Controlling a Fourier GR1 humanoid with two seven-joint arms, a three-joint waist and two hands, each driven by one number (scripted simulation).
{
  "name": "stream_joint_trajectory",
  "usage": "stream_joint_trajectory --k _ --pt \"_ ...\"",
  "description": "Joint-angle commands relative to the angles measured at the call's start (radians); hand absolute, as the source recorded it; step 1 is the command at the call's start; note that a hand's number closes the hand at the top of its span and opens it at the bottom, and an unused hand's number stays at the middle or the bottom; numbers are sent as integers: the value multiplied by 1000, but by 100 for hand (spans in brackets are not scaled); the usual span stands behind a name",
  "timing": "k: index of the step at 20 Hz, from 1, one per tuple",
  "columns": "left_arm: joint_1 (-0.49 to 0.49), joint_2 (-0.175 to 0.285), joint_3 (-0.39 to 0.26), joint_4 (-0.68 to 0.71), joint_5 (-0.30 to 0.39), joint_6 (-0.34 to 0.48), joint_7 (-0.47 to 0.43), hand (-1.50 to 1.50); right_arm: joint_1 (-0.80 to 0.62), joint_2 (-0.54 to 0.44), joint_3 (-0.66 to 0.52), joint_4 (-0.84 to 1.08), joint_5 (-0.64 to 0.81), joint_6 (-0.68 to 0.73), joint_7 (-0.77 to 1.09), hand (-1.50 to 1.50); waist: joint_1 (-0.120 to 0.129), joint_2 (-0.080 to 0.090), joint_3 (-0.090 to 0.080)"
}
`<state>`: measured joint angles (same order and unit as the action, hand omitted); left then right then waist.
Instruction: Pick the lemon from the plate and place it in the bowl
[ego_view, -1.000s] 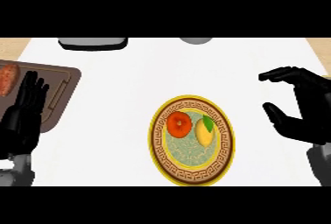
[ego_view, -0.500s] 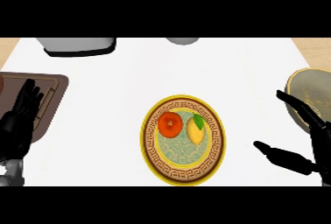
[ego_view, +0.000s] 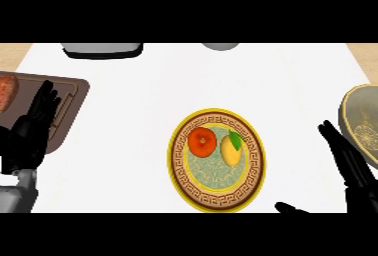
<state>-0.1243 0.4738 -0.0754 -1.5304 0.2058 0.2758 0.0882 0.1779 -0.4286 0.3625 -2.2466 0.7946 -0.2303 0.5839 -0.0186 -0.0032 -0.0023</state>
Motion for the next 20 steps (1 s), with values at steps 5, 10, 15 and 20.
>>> stream_joint_trajectory --k 5,10,15,20 --pt "-21 -11 17 13 -7 -51 -6 0 -341 13 -64 -79 -75 415 356 -150 28 5 0" --pt "-61 -7 15 40 -18 -58 8 0 -507 59 6 151 -133 579 455 -150 42 10 0" --pt "-34 -37 13 33 -35 -39 -20 0 -593 125 30 293 -209 682 534 -150 41 7 0" --pt "-34 -31 18 1 -34 -52 34 0 -637 128 -46 417 -329 750 488 -150 30 5 2"
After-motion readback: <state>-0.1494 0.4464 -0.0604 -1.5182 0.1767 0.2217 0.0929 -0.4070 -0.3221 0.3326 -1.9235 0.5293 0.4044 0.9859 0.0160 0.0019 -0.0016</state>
